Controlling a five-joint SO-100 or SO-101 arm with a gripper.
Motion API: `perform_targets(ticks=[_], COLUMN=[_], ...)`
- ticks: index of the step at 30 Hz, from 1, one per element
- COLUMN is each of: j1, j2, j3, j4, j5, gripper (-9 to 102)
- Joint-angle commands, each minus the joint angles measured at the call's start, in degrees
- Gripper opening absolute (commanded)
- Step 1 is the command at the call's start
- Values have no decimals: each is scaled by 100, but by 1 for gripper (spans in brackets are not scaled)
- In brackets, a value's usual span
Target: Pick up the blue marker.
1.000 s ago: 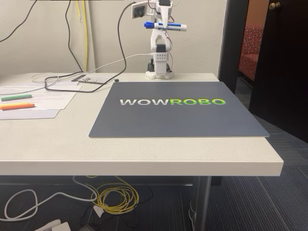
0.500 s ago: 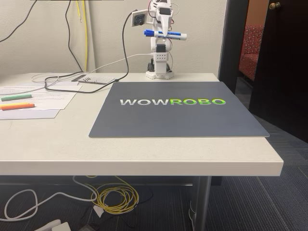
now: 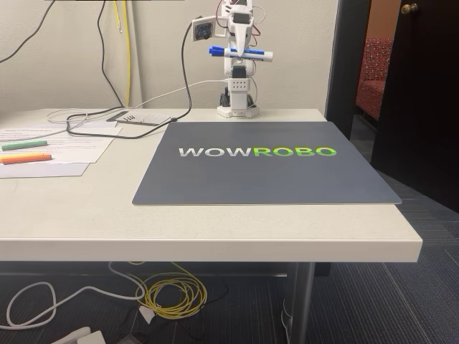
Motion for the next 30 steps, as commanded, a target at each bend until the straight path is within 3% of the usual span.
perform_targets(ticks=[1,30], j1=[26,26], j2=[132,149], j3=[-18,0], j4=[-88,-105], j5=[53,132], gripper=[5,5])
